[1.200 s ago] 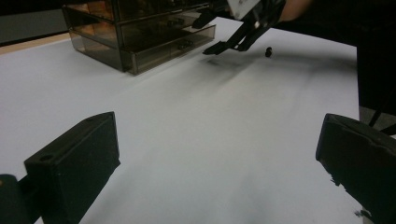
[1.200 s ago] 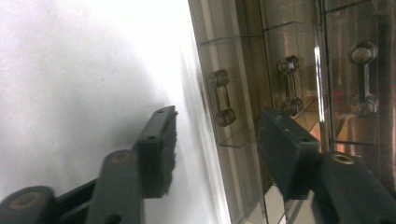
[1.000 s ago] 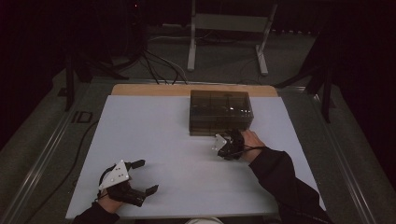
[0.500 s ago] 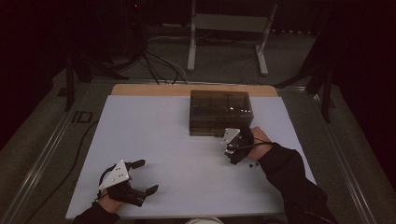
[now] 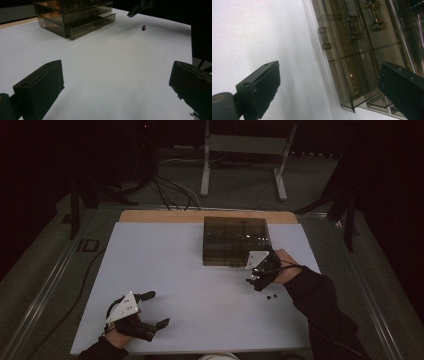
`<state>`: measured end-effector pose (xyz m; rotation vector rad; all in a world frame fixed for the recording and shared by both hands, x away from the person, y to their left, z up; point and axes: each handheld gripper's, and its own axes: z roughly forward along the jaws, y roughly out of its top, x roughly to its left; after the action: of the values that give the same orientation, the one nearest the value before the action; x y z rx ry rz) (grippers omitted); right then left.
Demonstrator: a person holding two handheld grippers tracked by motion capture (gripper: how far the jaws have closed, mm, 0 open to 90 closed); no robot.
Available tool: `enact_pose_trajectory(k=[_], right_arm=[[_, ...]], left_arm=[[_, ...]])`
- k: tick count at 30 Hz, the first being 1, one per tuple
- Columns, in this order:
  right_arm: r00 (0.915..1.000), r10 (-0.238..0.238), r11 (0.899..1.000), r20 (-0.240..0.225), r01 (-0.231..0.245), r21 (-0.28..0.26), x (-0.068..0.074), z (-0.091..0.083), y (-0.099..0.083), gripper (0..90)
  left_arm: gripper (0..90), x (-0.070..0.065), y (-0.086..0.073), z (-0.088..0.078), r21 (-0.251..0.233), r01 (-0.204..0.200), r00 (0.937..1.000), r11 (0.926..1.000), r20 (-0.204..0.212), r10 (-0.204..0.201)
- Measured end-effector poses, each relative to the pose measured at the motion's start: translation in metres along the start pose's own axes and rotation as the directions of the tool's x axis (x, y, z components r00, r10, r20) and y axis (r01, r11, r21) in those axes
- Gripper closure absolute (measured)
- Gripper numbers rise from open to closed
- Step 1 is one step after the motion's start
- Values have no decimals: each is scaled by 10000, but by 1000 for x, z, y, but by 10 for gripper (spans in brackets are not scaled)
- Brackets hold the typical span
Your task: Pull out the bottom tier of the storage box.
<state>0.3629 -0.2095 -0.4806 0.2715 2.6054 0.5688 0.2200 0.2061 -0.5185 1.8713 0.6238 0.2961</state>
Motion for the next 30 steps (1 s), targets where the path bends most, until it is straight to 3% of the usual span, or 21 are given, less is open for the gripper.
enact_pose_trajectory(k=[4,12,17,22,24,28,30], right_arm=[[9995,-213,9998,-234,213,-18,-5,-1,-1,49],[9978,6,9998,-662,-17,-172,-17,-1,-4,56],[9906,120,9993,-1360,-72,360,-23,1,-6,105],[9901,268,9993,-1374,-231,285,-27,3,-7,124],[9863,305,9984,-1622,-223,523,-32,7,-9,147],[9796,302,9992,-1988,-244,320,-37,7,-9,231],[9811,186,9996,-1925,-138,263,-38,8,-9,284]], left_arm=[[7,0,0,0,4,-7,10000,10000,-11,7],[7,-1,0,1,21,-20,10000,10000,14,20],[7,0,0,1,46,13,10000,10000,56,-13],[7,0,0,1,114,-5,10000,9999,26,4],[8,0,0,0,24,-21,10000,10000,29,21],[7,0,0,0,41,46,10000,10000,11,-46],[8,0,0,0,10,14,10000,10000,19,-14]])
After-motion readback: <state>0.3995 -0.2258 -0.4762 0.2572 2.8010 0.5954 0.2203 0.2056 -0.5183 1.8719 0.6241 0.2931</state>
